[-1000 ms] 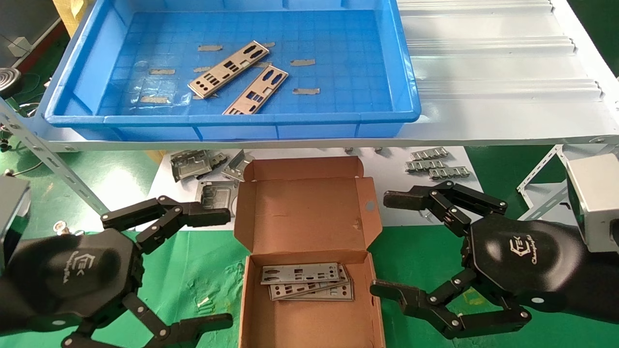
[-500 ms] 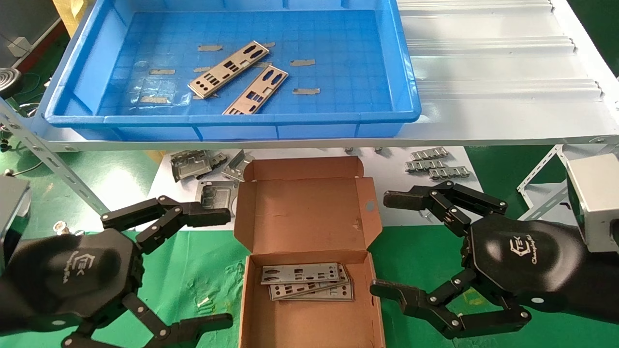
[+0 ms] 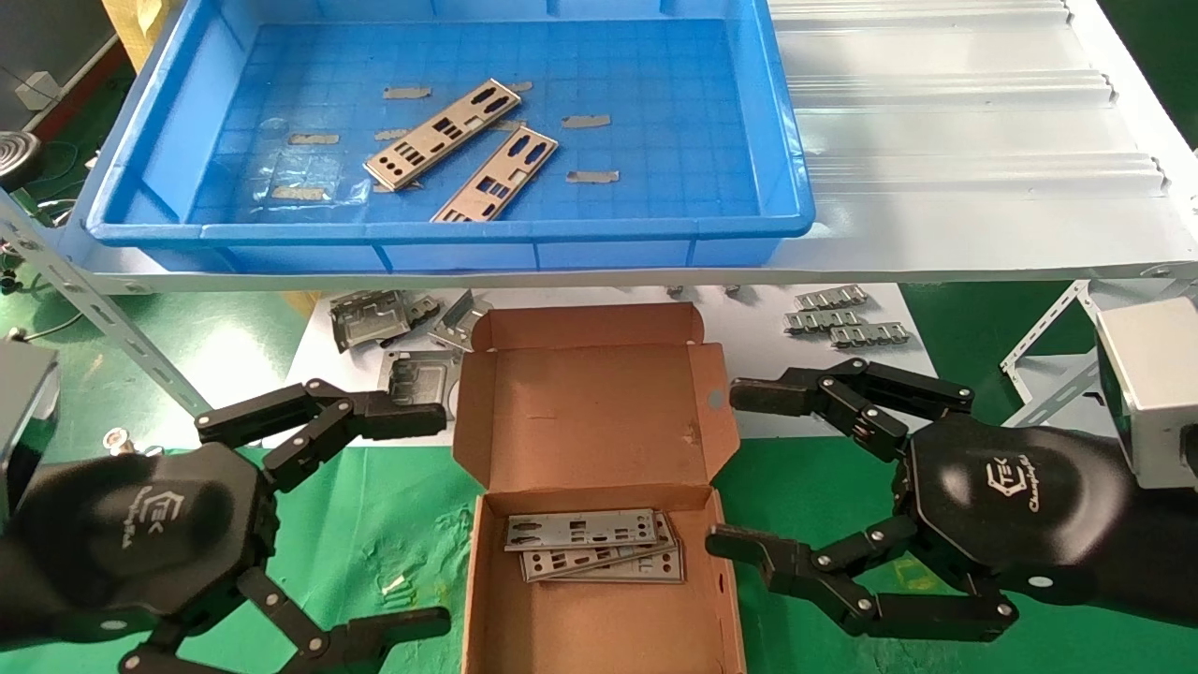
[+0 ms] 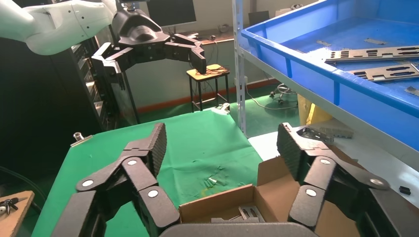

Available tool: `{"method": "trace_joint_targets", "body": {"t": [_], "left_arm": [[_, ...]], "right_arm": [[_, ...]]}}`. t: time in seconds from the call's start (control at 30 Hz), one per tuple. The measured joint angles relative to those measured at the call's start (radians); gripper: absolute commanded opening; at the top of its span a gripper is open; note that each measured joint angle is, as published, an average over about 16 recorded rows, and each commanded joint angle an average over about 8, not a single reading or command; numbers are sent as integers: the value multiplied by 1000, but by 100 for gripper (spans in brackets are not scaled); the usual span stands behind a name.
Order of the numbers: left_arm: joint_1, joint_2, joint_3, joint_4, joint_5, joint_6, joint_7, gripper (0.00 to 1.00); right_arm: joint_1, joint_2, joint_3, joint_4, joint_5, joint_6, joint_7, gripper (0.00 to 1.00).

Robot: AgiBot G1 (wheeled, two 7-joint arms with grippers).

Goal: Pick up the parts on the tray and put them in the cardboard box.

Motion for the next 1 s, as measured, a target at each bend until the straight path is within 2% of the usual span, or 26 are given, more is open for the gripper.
{"method": "trace_joint_targets", "body": {"t": [1.0], "left_arm": [[0,0,0,0,0,0,0,100]], "right_arm": [[0,0,0,0,0,0,0,0]]}}
